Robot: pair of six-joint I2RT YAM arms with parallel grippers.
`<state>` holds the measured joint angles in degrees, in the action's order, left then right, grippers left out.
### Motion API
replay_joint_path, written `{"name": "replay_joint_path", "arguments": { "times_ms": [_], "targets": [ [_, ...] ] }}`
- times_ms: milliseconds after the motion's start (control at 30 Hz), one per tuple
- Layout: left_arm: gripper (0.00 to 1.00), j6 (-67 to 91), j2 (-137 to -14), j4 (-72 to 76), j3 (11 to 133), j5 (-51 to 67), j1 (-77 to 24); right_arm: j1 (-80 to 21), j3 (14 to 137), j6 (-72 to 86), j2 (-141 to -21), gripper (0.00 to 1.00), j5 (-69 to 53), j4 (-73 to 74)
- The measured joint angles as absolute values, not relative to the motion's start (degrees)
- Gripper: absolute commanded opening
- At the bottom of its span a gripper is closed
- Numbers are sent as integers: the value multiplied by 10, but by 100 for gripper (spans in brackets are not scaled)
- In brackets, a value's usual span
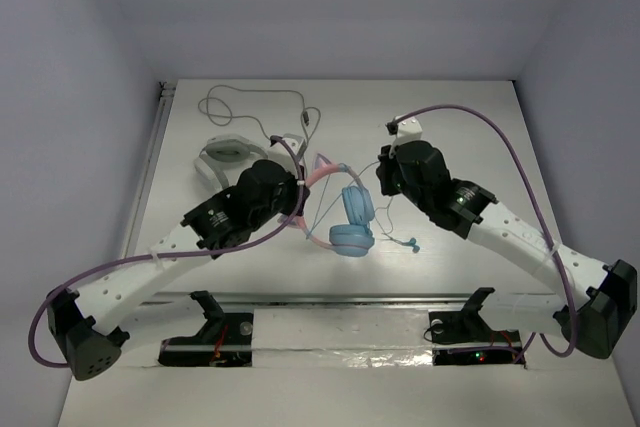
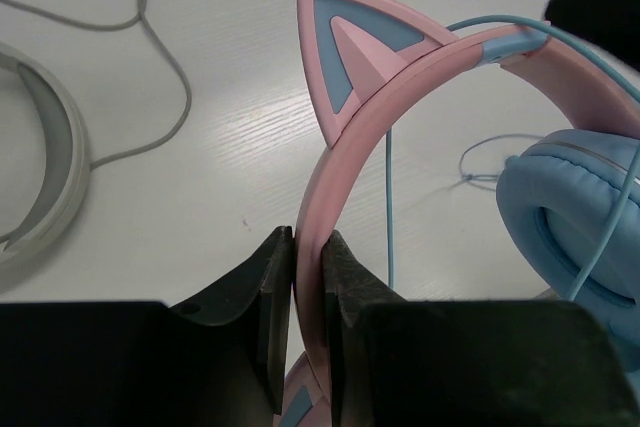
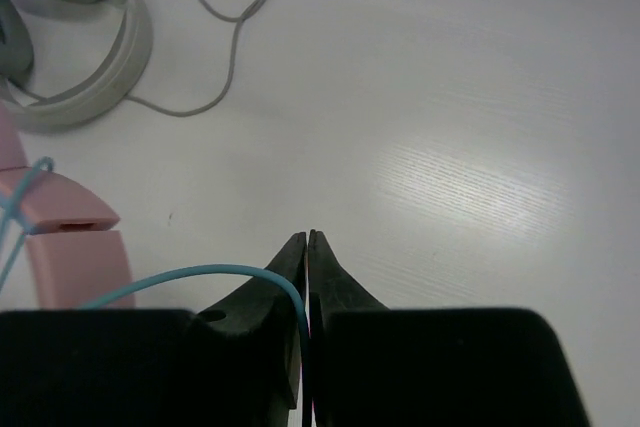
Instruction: Wrap the headphones
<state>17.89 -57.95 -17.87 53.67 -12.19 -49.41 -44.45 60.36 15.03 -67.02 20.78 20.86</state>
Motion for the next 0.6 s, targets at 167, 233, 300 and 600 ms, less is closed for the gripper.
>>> {"name": "replay_joint_path", "arguments": {
  "times_ms": [167, 233, 300, 600],
  "targets": [
    [0, 184, -575, -160, 568, -98, -484, -435, 533, 174, -639, 18, 160, 146],
    [0, 188, -575, -152, 578, -90, -482, -434, 492, 187, -615, 19, 127, 96],
    [0, 193, -575, -143, 587, -76, -477, -432, 449, 197, -587, 19, 95, 48],
    [0, 231, -587, -103, 616, -27, -471, -418, 321, 234, -508, 27, -17, -159]
  ]
}}
